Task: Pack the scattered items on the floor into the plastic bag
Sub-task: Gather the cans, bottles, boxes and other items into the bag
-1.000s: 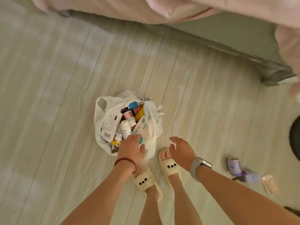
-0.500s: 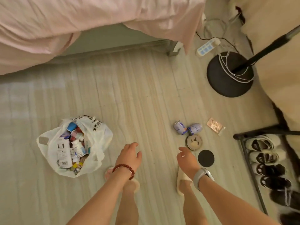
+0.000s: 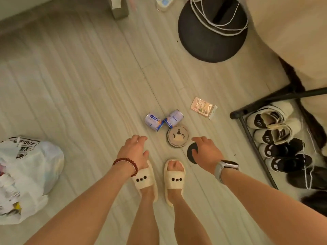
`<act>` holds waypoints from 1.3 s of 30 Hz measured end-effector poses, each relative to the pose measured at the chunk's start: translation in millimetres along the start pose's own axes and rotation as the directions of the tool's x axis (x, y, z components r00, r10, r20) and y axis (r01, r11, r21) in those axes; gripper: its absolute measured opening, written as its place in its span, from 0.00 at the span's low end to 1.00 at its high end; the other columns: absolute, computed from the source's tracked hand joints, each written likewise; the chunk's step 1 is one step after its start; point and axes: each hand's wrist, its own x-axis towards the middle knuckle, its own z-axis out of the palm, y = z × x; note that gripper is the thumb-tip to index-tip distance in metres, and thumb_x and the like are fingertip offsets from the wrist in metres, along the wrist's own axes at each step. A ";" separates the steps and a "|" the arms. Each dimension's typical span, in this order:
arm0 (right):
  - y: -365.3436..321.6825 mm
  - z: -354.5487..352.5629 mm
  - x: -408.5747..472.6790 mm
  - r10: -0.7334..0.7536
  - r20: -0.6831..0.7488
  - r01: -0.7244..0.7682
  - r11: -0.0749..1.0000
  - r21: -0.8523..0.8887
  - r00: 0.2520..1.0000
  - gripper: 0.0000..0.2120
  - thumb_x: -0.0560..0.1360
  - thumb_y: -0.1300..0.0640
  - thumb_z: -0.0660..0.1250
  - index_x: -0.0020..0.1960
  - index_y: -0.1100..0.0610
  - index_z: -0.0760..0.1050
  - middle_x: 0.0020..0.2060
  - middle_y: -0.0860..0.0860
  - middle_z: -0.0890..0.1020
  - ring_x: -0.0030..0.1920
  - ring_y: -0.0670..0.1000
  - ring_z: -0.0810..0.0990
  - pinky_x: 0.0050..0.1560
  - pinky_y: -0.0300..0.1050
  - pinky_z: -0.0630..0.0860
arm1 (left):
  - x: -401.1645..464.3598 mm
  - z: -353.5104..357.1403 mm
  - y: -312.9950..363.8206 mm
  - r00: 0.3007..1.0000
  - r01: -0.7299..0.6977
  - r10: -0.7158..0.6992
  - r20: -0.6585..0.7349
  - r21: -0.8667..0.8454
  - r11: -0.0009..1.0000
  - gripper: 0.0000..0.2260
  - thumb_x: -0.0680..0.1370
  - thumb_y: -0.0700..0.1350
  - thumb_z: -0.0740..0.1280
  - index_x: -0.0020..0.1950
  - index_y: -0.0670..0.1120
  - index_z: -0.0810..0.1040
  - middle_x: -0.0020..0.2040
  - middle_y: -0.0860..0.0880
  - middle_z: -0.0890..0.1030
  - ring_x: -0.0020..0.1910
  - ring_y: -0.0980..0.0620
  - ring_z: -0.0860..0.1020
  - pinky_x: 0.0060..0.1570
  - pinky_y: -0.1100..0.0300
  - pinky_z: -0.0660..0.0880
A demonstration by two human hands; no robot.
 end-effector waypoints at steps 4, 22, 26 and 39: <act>21.4 38.4 88.6 -0.220 -0.002 0.212 0.941 -0.266 0.975 0.25 0.75 0.60 0.57 0.71 0.54 0.57 0.70 0.53 0.63 0.70 0.55 0.60 0.66 0.51 0.63 | 92.9 35.4 -12.4 0.996 -0.081 0.085 -0.008 0.229 0.970 0.25 0.77 0.47 0.61 0.72 0.47 0.58 0.73 0.46 0.59 0.71 0.45 0.59 0.63 0.50 0.66; 11.4 85.4 231.6 -0.144 -0.070 0.127 0.971 -0.202 0.987 0.31 0.68 0.48 0.68 0.65 0.58 0.59 0.56 0.57 0.72 0.54 0.58 0.72 0.46 0.49 0.71 | 212.9 97.1 -61.2 0.988 0.078 -0.097 -0.118 -0.155 0.985 0.29 0.67 0.53 0.72 0.63 0.43 0.66 0.60 0.44 0.70 0.53 0.42 0.76 0.49 0.53 0.73; -9.3 70.9 165.9 -0.048 -0.043 0.051 0.997 0.051 0.998 0.29 0.69 0.48 0.67 0.64 0.58 0.61 0.55 0.57 0.73 0.54 0.58 0.72 0.50 0.48 0.70 | 130.4 84.2 -78.4 0.952 0.237 -0.305 -0.033 -0.552 0.799 0.29 0.58 0.62 0.69 0.51 0.46 0.72 0.51 0.45 0.77 0.44 0.45 0.81 0.47 0.49 0.79; -199.5 13.2 -83.1 -0.125 0.137 0.039 0.863 0.503 0.983 0.14 0.70 0.50 0.69 0.49 0.51 0.66 0.38 0.47 0.78 0.37 0.45 0.78 0.35 0.39 0.75 | -154.4 -30.6 -119.4 0.674 0.094 -0.737 0.047 -0.995 0.023 0.10 0.70 0.46 0.72 0.47 0.47 0.73 0.42 0.50 0.77 0.42 0.49 0.76 0.36 0.62 0.69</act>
